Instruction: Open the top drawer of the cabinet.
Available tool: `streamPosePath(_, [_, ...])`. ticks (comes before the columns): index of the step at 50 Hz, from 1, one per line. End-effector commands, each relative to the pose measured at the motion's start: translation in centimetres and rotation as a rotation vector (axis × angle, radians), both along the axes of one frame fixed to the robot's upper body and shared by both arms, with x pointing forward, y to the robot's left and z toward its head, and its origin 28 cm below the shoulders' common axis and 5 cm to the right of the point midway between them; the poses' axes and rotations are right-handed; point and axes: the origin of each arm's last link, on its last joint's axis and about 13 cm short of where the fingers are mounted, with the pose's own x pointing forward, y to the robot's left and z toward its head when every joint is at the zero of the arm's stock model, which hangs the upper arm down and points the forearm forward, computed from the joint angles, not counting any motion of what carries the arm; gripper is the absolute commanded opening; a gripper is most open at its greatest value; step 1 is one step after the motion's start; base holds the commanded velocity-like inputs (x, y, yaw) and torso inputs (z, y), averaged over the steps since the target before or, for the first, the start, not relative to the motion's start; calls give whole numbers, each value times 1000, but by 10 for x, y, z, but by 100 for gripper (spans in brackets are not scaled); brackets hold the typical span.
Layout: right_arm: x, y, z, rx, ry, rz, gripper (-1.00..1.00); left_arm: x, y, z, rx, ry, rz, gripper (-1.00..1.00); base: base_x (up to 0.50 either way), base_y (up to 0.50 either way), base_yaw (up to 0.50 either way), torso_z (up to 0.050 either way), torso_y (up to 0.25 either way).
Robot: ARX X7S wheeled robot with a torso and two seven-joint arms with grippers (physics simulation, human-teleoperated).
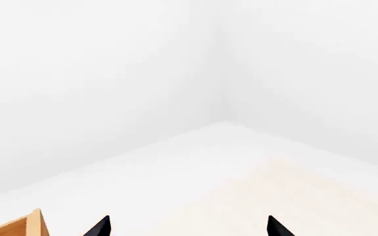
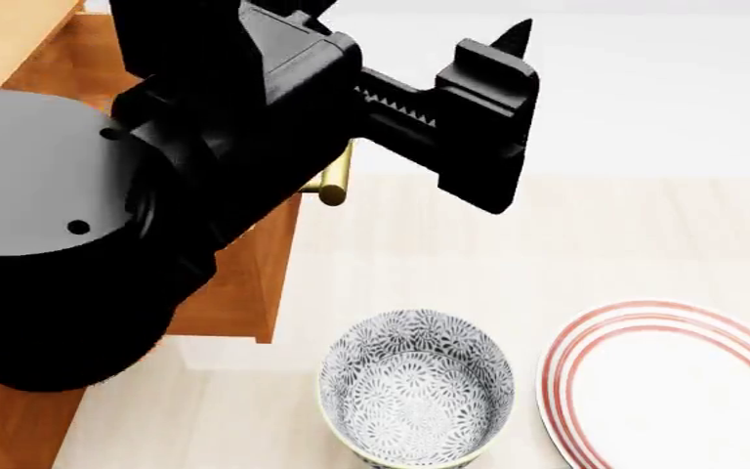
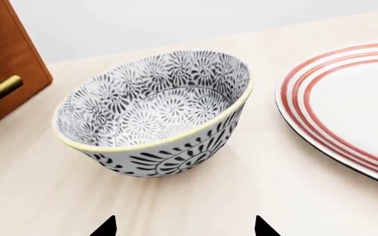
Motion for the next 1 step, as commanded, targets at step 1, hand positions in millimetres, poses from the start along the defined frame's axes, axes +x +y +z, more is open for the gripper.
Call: streamPosePath(1, [2, 2, 2, 11, -15, 4, 100, -28, -2, -10, 58, -334, -44, 100, 0, 0, 0, 0, 0])
